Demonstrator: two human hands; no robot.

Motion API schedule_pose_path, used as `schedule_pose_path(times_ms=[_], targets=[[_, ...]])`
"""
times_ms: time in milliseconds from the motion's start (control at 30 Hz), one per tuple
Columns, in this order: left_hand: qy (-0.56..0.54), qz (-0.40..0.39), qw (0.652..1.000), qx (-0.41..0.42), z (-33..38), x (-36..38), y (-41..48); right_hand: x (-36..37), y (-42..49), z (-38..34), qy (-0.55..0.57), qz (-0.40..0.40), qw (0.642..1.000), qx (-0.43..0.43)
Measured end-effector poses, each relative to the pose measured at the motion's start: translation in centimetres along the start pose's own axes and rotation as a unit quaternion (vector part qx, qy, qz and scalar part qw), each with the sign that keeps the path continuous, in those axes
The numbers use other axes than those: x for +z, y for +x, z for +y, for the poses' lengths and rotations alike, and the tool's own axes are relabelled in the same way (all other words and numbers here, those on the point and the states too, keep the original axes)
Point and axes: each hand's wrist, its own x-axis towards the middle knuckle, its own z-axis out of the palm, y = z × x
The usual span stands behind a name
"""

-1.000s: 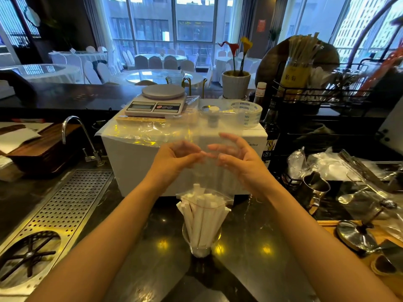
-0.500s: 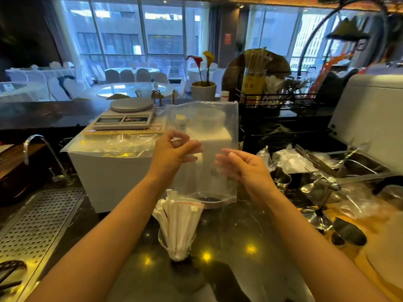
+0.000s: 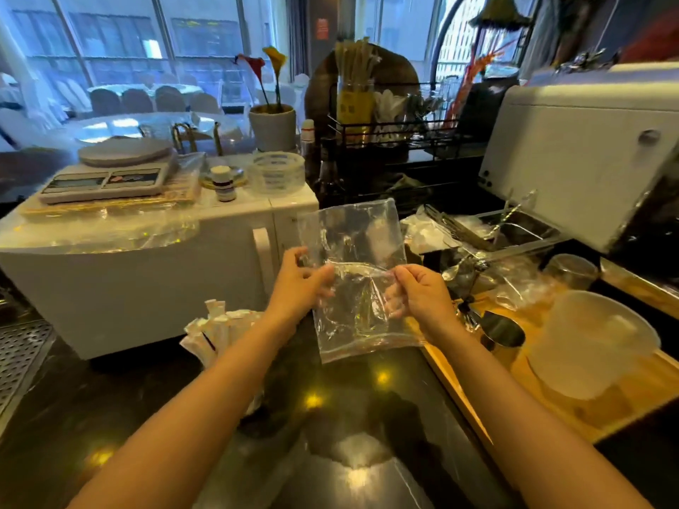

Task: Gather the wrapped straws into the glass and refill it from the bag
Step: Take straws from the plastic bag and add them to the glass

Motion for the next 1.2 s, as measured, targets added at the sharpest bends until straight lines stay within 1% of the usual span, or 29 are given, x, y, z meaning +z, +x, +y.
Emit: schedule_pose_path(times_ms=[67,167,300,433,467,500,567,600,667,767,867,900,967,1000,1033,1100,1167,1200], targets=[[0.012,-0.018,0.999,-0.032,-2.1,1.4,-0.8,-0.1,0.0,1.2,-0.016,0.013,1.0,0.019],[0.039,-0.003,0.998,-0.052,-5.4,3.3,-2.0,0.2,0.3,3.6,-0.117,0.025,0.993,0.016],[0.084,0.052,0.993,-0.072,-9.0,4.5,-2.6,0.6,0.5,7.1,-0.206,-0.018,0.978,0.032],[0.187,0.044,0.98,-0.057,-11.6,5.3,-3.1,0.4,0.7,10.5,-0.275,-0.04,0.959,0.048],[0.228,0.034,0.971,-0.061,-12.4,5.6,-3.1,0.4,0.8,11.2,-0.296,-0.051,0.952,0.048],[0.287,0.024,0.955,-0.064,-13.1,5.8,-3.2,0.4,0.9,11.7,-0.32,-0.065,0.944,0.049],[0.419,0.003,0.905,-0.07,-14.3,6.2,-3.4,0.5,1.2,12.5,-0.365,-0.093,0.925,0.044],[0.462,-0.004,0.884,-0.076,-14.7,6.4,-3.6,0.6,1.3,12.9,-0.382,-0.105,0.917,0.038],[0.505,-0.012,0.859,-0.086,-15.3,6.7,-3.8,0.7,1.6,13.5,-0.415,-0.135,0.9,0.026],[0.552,0.006,0.831,-0.068,-15.9,7.0,-3.7,0.7,1.9,14.3,-0.471,-0.179,0.864,0.006],[0.58,0.026,0.813,-0.052,-16.5,6.8,-3.6,0.7,1.8,15.3,-0.545,-0.19,0.816,-0.042],[0.584,0.024,0.81,-0.054,-16.6,6.7,-3.5,0.7,1.7,15.5,-0.557,-0.187,0.808,-0.048],[0.592,-0.001,0.804,-0.061,-17.0,6.5,-3.4,0.8,1.2,15.5,-0.552,-0.175,0.813,-0.057],[0.597,-0.018,0.8,-0.064,-17.2,6.3,-3.2,0.8,1.2,15.5,-0.551,-0.159,0.816,-0.076],[0.599,-0.033,0.797,-0.07,-17.4,6.1,-3.2,0.8,1.3,15.2,-0.569,-0.152,0.803,-0.094],[0.586,-0.045,0.805,-0.08,-17.6,5.7,-3.1,0.6,1.4,15.3,-0.61,-0.154,0.764,-0.145],[0.571,-0.048,0.815,-0.084,-17.7,5.5,-3.2,0.5,1.6,15.6,-0.603,-0.184,0.758,-0.164],[0.567,-0.047,0.818,-0.082,-17.6,5.4,-3.3,0.5,1.7,15.9,-0.599,-0.182,0.758,-0.183]])
